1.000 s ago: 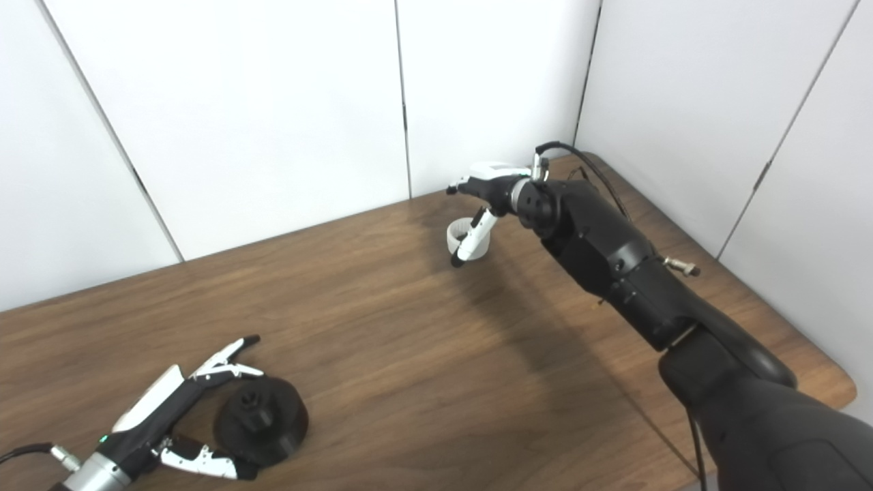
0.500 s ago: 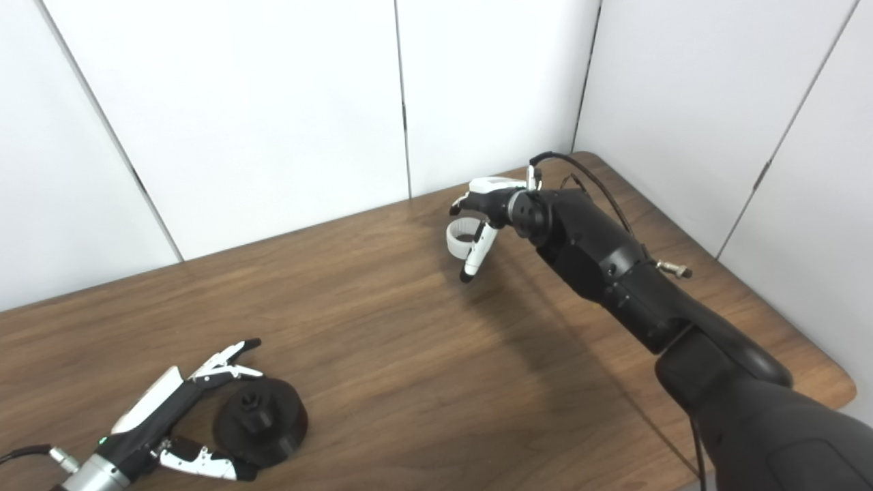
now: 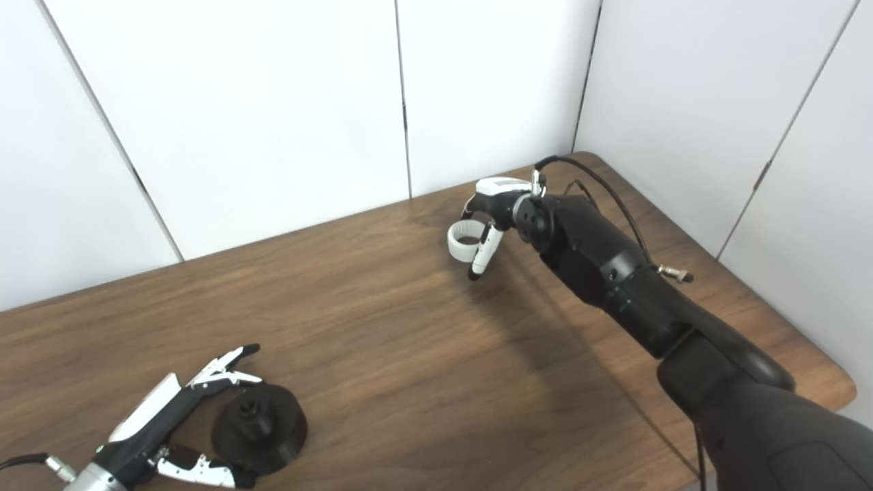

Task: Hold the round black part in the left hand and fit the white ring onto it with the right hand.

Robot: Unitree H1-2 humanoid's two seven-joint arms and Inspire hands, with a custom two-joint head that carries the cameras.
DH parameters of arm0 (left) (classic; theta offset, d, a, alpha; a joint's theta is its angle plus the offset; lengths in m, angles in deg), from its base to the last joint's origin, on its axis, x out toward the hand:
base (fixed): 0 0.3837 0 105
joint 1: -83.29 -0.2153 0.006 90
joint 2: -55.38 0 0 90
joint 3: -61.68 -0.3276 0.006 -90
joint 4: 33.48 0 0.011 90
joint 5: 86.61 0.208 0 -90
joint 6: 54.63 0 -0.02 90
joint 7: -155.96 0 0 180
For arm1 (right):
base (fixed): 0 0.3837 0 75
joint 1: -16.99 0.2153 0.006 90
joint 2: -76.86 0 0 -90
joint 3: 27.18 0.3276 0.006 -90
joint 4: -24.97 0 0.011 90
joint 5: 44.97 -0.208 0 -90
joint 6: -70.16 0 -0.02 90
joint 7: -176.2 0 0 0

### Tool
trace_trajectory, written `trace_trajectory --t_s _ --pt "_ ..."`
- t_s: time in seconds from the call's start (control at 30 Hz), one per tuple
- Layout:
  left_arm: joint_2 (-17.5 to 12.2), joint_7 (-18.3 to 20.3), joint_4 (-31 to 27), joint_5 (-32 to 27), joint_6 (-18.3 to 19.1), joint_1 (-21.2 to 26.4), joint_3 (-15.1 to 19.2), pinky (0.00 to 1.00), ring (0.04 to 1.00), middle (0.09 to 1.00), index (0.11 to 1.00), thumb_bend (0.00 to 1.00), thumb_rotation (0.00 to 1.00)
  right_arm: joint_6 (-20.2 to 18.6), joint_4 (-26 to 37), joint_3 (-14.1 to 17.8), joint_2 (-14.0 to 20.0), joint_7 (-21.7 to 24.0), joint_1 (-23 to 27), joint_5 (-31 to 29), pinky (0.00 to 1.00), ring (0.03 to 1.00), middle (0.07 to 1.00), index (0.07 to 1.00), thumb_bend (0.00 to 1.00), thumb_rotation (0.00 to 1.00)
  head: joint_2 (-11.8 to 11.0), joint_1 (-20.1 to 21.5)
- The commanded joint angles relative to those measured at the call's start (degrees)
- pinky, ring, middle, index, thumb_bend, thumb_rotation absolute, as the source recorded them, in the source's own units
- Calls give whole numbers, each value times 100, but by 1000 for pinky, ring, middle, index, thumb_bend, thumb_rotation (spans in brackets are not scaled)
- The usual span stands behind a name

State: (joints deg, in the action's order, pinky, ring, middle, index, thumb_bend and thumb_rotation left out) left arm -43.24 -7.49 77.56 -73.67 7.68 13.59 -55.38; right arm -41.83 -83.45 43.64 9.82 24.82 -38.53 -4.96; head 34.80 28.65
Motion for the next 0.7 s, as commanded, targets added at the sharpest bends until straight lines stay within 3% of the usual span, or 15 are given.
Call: trace_trajectory --t_s 0.0,0.67 --pt "-141 475 102 175 182 -222 -125 934 1000 991 489 522 62 99 71 41 122 -203 206 104 903 941 949 743 850 249 5 7" --pt "-127 600 24 152 197 -267 -23 942 1000 995 489 522 63 516 -74 97 -18 -867 51 5 833 894 894 623 787 189 57 -34"
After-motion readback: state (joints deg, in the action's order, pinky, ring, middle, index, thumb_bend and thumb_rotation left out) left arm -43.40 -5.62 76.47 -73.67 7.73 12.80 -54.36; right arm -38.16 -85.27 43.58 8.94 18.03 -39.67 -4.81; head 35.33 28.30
